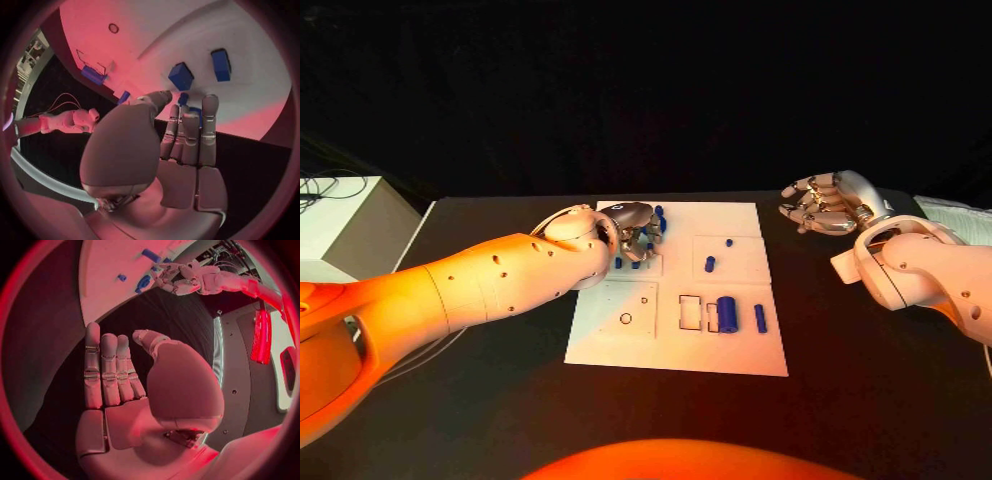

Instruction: Assemble the parts on the task board

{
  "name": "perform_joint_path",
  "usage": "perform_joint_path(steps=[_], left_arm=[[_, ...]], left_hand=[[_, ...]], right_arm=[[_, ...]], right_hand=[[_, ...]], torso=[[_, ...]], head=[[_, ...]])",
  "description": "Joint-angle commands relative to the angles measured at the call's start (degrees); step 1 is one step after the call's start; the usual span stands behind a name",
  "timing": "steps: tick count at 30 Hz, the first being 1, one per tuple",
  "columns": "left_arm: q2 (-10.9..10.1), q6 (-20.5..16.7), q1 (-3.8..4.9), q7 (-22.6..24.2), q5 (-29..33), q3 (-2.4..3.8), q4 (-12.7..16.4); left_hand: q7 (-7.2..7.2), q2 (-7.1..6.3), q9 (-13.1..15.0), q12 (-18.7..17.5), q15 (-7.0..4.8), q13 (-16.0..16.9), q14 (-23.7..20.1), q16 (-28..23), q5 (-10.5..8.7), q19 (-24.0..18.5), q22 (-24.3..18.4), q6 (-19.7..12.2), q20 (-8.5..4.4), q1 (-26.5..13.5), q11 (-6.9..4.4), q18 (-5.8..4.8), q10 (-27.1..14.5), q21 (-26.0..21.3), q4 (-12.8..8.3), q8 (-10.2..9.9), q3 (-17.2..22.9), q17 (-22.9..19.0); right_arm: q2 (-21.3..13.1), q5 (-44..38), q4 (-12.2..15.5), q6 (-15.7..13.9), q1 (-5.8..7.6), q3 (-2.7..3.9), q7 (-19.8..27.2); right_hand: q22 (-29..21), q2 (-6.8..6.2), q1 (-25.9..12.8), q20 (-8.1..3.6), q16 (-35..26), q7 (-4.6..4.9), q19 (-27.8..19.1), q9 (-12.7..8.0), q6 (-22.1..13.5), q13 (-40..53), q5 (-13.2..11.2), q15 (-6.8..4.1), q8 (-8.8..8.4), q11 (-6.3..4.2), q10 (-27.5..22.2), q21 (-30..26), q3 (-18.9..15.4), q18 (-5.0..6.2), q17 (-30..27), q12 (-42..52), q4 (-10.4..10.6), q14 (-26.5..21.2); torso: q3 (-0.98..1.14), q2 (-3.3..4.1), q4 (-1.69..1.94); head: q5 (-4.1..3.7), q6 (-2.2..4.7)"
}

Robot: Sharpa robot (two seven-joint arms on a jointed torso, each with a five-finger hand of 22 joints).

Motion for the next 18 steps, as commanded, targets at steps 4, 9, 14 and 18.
perform_joint_path(steps=[4, 9, 14, 18], left_arm=[[0.3, 1.4, 0.13, -1.2, -0.6, 0.02, -0.6], [0.5, 1.4, 0.16, -1.3, -0.5, 0.03, -1.0], [0.9, 1.5, 0.19, -1.2, -0.3, 0.02, -1.5], [1.4, 1.4, 0.19, -1.1, 0.0, 0.02, -2.0]], left_hand=[[-0.11, 0.02, -0.4, -1.1, 0.12, -0.6, -0.4, 0.5, -0.27, 0.0, 0.3, 0.2, 0.21, 0.8, 0.08, 0.63, 0.8, 0.5, -0.3, -1.1, 0.9, -0.6], [-0.13, 0.24, -0.5, -1.5, 0.15, -0.9, -0.4, 0.6, -0.29, 0.0, 0.6, 0.3, 0.22, 0.8, 0.12, 0.62, 1.1, 0.8, -0.6, -1.4, 1.4, -0.8], [-0.14, 0.50, -0.6, -1.8, 0.11, -1.2, -0.3, 1.0, -0.34, 0.2, 1.1, 0.6, 0.21, 0.9, 0.08, 0.54, 1.7, 1.3, -0.9, -1.7, 1.9, -0.7], [-0.15, 0.58, -0.6, -1.9, 0.09, -1.3, -0.2, 1.1, -0.37, 0.3, 1.3, 0.8, 0.19, 1.0, 0.06, 0.52, 2.0, 1.5, -1.0, -1.8, 2.2, -0.8]], right_arm=[[0.0, -0.2, 0.1, 0.3, -0.02, 0.02, 0.6], [0.1, -0.2, 0.1, 0.3, -0.02, 0.02, 0.6], [0.1, -0.2, 0.1, 0.3, -0.02, 0.02, 0.6], [0.1, -0.2, 0.2, 0.3, -0.02, 0.02, 0.7]], right_hand=[[-0.1, 0.25, 0.3, -0.09, -0.2, 0.26, 0.3, 0.1, 0.0, -0.1, 0.3, 0.13, -0.19, -0.36, 0.1, -0.3, 0.2, 0.71, -0.1, 0.1, -0.1, -0.1], [-0.1, 0.25, 0.3, -0.09, -0.2, 0.26, 0.3, 0.1, 0.0, -0.1, 0.3, 0.13, -0.19, -0.36, 0.1, -0.3, 0.2, 0.71, -0.1, 0.1, -0.1, -0.1], [-0.1, 0.25, 0.3, -0.09, -0.2, 0.26, 0.3, 0.1, 0.0, -0.1, 0.3, 0.13, -0.19, -0.36, 0.1, -0.3, 0.2, 0.71, -0.1, 0.1, -0.1, -0.1], [-0.1, 0.25, 0.3, -0.09, -0.2, 0.26, 0.3, 0.1, 0.0, -0.1, 0.3, 0.13, -0.19, -0.36, 0.1, -0.3, 0.2, 0.71, -0.1, 0.1, -0.1, -0.1]], torso=[[0.00, 0.01, 0.07], [-0.02, 0.04, 0.01], [-0.03, 0.07, -0.05], [-0.03, 0.07, -0.05]], head=[[0.02, -0.02], [0.04, -0.07], [0.07, -0.10], [0.03, -0.20]])
